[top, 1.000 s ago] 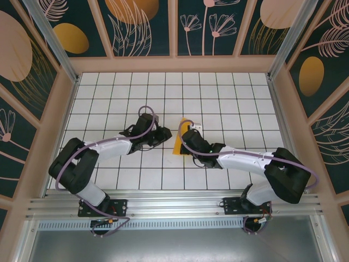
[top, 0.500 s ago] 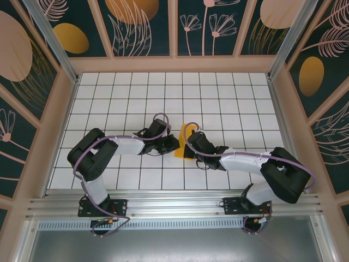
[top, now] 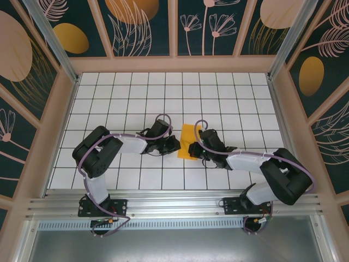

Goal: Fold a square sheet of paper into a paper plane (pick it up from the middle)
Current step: Fold the triangle a second time at the center of the table.

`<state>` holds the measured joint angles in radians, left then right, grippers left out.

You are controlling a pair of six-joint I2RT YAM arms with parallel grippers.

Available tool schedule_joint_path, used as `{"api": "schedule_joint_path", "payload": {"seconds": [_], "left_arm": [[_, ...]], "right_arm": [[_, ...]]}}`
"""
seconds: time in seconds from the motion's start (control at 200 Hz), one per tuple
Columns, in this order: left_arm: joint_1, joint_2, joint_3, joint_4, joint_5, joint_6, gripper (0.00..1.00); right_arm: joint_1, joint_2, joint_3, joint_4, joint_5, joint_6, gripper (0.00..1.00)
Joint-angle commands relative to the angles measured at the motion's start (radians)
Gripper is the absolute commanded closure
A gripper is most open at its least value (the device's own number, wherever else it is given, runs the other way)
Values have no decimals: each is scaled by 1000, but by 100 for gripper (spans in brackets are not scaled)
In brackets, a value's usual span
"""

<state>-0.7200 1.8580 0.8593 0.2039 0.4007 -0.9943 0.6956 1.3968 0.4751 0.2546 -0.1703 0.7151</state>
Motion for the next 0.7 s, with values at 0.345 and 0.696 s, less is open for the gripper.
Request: {"api": "schedule_joint_path", "payload": {"seconds": [0.345, 0.696], "left_arm": [[-10, 73, 29, -81, -45, 74, 86], [-10, 79, 37, -96, -51, 84, 86]], "right_arm": [[-143, -21, -21, -8, -194, -124, 100], [-203, 60, 32, -65, -257, -255, 100]]}}
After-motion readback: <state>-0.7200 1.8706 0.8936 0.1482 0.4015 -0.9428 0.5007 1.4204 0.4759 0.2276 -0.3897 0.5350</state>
